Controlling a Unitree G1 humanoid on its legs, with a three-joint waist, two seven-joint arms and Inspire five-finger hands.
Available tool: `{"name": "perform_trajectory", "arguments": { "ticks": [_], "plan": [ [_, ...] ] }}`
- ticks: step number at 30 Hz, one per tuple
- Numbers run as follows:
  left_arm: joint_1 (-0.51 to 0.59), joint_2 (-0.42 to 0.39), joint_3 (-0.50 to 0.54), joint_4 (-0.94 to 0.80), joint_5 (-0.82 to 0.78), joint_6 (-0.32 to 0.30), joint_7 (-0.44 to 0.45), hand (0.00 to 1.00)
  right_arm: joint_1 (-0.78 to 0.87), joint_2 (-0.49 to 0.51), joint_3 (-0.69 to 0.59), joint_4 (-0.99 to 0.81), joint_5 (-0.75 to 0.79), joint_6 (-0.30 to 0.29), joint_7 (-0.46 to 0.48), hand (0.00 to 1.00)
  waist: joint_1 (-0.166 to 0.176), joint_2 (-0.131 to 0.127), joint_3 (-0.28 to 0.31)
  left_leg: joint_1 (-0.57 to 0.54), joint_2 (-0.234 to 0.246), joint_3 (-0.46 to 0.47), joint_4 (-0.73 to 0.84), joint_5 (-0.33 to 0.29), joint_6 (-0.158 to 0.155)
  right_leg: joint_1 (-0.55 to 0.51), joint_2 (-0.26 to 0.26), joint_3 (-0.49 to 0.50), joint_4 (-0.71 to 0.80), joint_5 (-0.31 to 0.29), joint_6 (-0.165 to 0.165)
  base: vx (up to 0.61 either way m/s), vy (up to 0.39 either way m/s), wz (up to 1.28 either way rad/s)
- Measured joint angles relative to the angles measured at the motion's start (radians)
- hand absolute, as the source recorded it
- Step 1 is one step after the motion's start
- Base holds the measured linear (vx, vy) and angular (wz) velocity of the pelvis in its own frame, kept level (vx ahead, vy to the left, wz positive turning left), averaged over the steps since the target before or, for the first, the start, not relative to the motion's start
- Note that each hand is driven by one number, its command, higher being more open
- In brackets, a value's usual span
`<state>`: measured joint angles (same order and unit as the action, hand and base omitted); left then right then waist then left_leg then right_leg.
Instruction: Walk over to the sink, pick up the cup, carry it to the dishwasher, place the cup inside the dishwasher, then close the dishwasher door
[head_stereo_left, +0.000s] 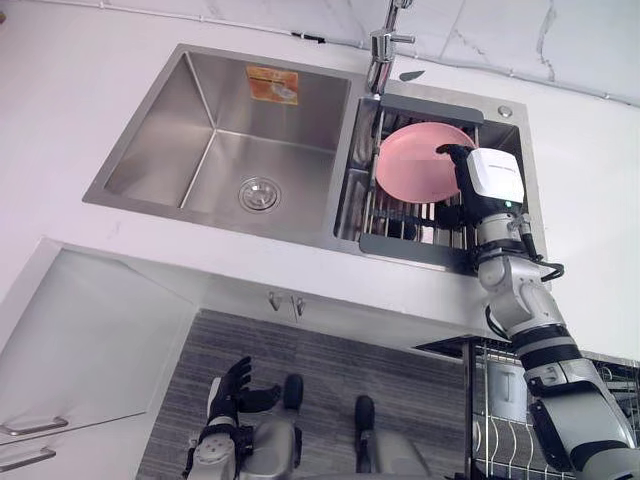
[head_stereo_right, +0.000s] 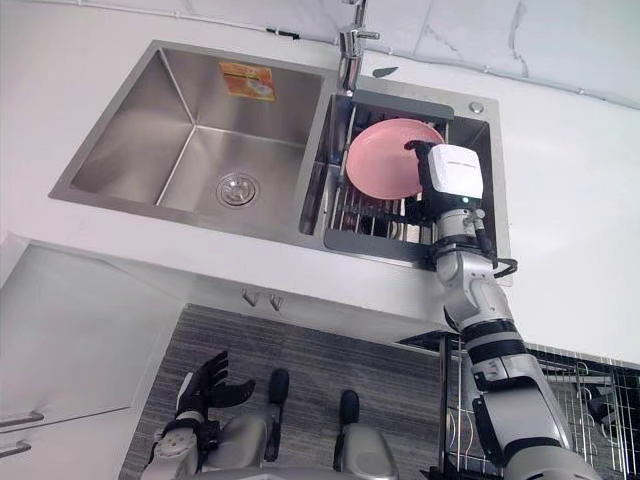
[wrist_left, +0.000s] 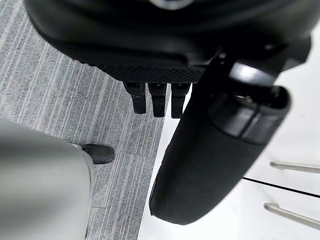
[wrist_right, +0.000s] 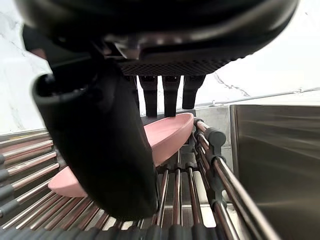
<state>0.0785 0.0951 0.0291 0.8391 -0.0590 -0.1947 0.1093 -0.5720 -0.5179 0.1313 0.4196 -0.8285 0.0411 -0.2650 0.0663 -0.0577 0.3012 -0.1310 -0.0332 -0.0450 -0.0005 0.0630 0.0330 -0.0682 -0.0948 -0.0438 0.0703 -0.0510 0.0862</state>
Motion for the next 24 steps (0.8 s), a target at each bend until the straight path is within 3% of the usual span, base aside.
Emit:
{"name": "perform_trajectory", "arguments": {
  "ticks": [10, 17, 24],
  "plan": [
    [-0.015, 0.009, 0.000, 0.003, -0.001, 0.006, 0.001, 0.90, -0.025, -0.011, 0.031, -0.015, 0.015, -0.069, 0.000, 0.30, 0.004, -0.006, 0.014, -0.006, 0.033, -0.016, -0.060, 0.042, -0.010, -0.020, 0.033, -0.019, -0.018, 0.022, -0.023, -0.03, -0.044, 0.03],
    [-0.016, 0.010, -0.006, 0.001, -0.002, 0.006, 0.001, 0.90, -0.019, -0.005, 0.031, -0.033, 0.044, -0.074, 0.000, 0.30, 0.004, -0.006, 0.015, -0.005, 0.047, -0.017, -0.069, 0.056, -0.032, -0.025, 0.044, -0.016, -0.017, 0.025, -0.027, 0.00, -0.022, 0.01],
    [-0.017, 0.010, -0.008, 0.001, -0.002, 0.015, -0.001, 0.90, 0.094, 0.053, -0.015, -0.197, 0.077, -0.074, -0.009, 0.30, 0.007, -0.006, 0.015, 0.014, 0.047, -0.002, -0.069, 0.054, -0.035, -0.013, 0.043, -0.004, -0.015, 0.028, -0.032, 0.05, -0.008, -0.05]
  ]
}}
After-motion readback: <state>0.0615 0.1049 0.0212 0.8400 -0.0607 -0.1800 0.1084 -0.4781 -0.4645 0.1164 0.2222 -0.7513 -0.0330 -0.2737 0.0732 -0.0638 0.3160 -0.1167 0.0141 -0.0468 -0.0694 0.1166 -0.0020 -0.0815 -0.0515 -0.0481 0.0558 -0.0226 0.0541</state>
